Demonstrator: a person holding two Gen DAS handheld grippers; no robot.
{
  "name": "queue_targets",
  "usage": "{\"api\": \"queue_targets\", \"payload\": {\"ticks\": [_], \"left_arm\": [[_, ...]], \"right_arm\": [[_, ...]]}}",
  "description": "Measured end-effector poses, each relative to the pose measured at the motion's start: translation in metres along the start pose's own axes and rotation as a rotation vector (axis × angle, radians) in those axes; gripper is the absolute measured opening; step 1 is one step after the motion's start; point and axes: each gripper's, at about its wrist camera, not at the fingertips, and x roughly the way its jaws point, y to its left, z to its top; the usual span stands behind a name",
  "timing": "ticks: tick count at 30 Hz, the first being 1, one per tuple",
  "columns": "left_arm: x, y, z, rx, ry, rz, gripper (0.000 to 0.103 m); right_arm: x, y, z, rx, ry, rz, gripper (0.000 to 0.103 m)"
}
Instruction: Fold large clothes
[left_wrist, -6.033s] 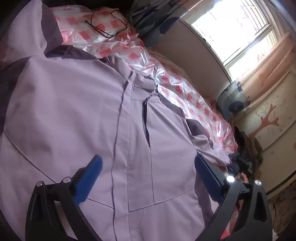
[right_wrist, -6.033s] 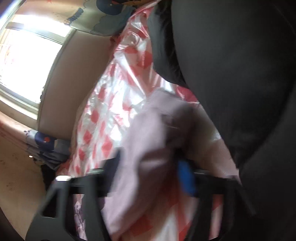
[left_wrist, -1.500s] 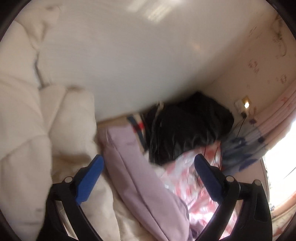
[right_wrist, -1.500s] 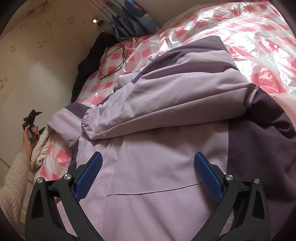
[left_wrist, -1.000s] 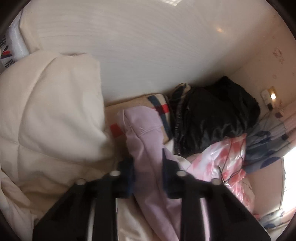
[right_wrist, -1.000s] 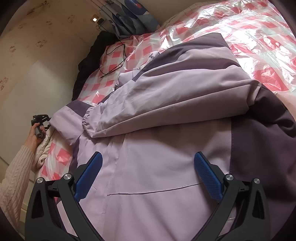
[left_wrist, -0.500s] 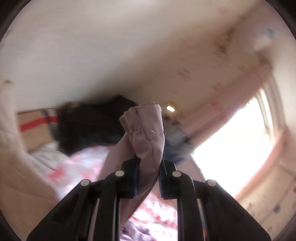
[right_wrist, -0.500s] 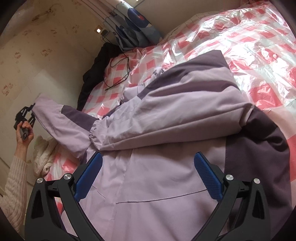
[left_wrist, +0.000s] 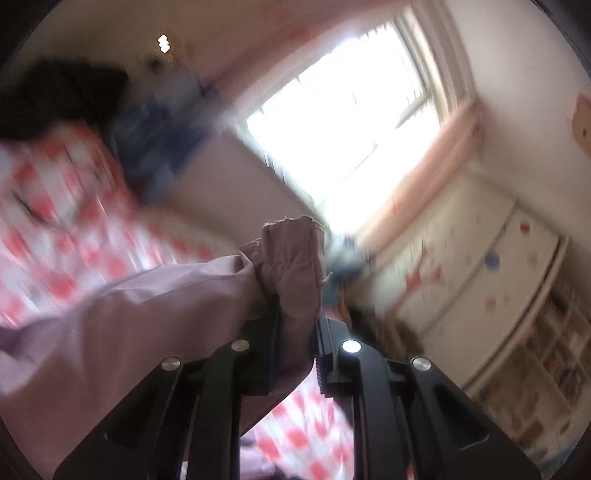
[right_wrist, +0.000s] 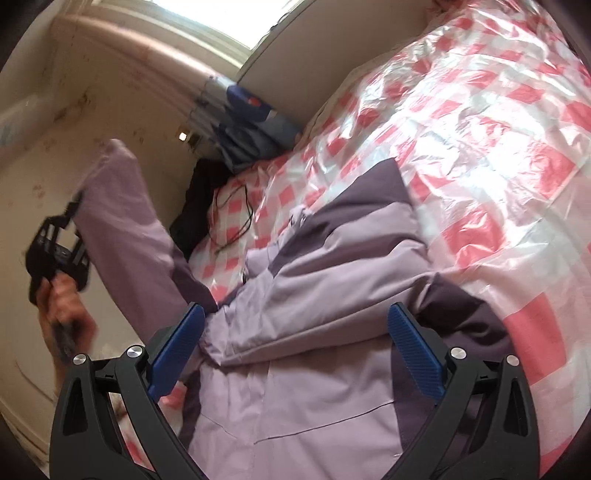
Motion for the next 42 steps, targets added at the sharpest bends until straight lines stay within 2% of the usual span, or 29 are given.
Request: {"api": "queue_targets", "payload": {"ticks": [3, 6, 7, 10, 13, 14, 15, 16, 17, 18, 20, 21, 22, 25, 27, 28, 30, 33, 34, 35, 36, 37, 39, 42], "left_arm": [[0.061, 0.013, -0.059, 0.0, 0.133, 0.018, 0.016], [0.106, 0.032, -0.108, 0.001, 0.243, 0.071, 0.016], [0.127, 0.044, -0.132, 0.005, 0.311, 0.111, 0.016], [0.154, 0.077, -0.174, -0.017, 0.445, 0.19, 0.017], [0.156, 0.081, -0.195, 0.014, 0.502, 0.235, 0.019], [0.154, 0.074, -0.195, 0.038, 0.515, 0.241, 0.025], [0.148, 0.062, -0.198, 0.053, 0.532, 0.237, 0.041], [0.146, 0.057, -0.198, 0.066, 0.562, 0.218, 0.052], [0.141, 0.05, -0.199, 0.094, 0.589, 0.205, 0.072], [0.135, 0.042, -0.2, 0.148, 0.61, 0.223, 0.082], [0.121, 0.025, -0.203, 0.247, 0.642, 0.308, 0.091], [0.115, 0.021, -0.208, 0.262, 0.645, 0.323, 0.091], [0.098, 0.014, -0.208, 0.273, 0.629, 0.338, 0.091], [0.036, 0.006, -0.194, 0.24, 0.518, 0.327, 0.091], [-0.01, 0.013, -0.168, 0.189, 0.406, 0.348, 0.095], [-0.03, 0.021, -0.153, 0.162, 0.344, 0.368, 0.096], [-0.067, 0.041, -0.123, 0.111, 0.238, 0.428, 0.096], [-0.11, 0.08, -0.088, 0.013, 0.146, 0.509, 0.096], [-0.118, 0.093, -0.082, -0.017, 0.126, 0.526, 0.096], [-0.126, 0.105, -0.076, -0.044, 0.109, 0.547, 0.096], [-0.134, 0.121, -0.069, -0.079, 0.087, 0.575, 0.096], [-0.138, 0.129, -0.066, -0.1, 0.073, 0.585, 0.096], [-0.145, 0.144, -0.061, -0.145, 0.03, 0.567, 0.096], [-0.147, 0.157, -0.062, -0.166, -0.011, 0.529, 0.096]], "right_arm": [[-0.005, -0.012, 0.007, 0.058, -0.017, 0.019, 0.096], [-0.009, -0.019, 0.011, 0.103, -0.025, 0.04, 0.096], [-0.011, -0.022, 0.013, 0.12, -0.03, 0.048, 0.096], [-0.014, -0.031, 0.015, 0.175, -0.029, 0.09, 0.096], [-0.014, -0.039, 0.016, 0.226, -0.014, 0.128, 0.096], [-0.012, -0.043, 0.016, 0.247, -0.002, 0.149, 0.096], [-0.01, -0.047, 0.015, 0.27, 0.009, 0.172, 0.096], [-0.008, -0.05, 0.015, 0.288, 0.015, 0.186, 0.096], [-0.004, -0.053, 0.014, 0.309, 0.025, 0.208, 0.096], [-0.002, -0.056, 0.014, 0.325, 0.031, 0.224, 0.096], [0.003, -0.054, 0.014, 0.318, 0.038, 0.238, 0.096], [0.004, -0.052, 0.015, 0.303, 0.041, 0.237, 0.096], [0.006, -0.047, 0.016, 0.278, 0.042, 0.235, 0.096], [0.012, -0.026, 0.02, 0.19, 0.059, 0.225, 0.096], [0.019, -0.011, 0.023, 0.12, 0.075, 0.198, 0.096], [0.027, -0.006, 0.025, 0.097, 0.086, 0.168, 0.096], [0.05, -0.006, 0.035, 0.088, 0.111, 0.054, 0.096], [0.093, -0.016, 0.044, 0.167, 0.201, -0.03, 0.096], [0.108, -0.014, 0.048, 0.138, 0.232, -0.049, 0.086], [0.117, -0.006, 0.051, 0.088, 0.239, -0.078, 0.07], [0.122, 0.004, 0.055, 0.045, 0.241, -0.105, 0.038], [0.122, 0.013, 0.059, 0.013, 0.225, -0.11, 0.021], [0.105, 0.043, 0.07, -0.086, 0.147, -0.068, 0.019], [0.074, 0.064, 0.076, -0.171, 0.037, -0.035, 0.018]]}}
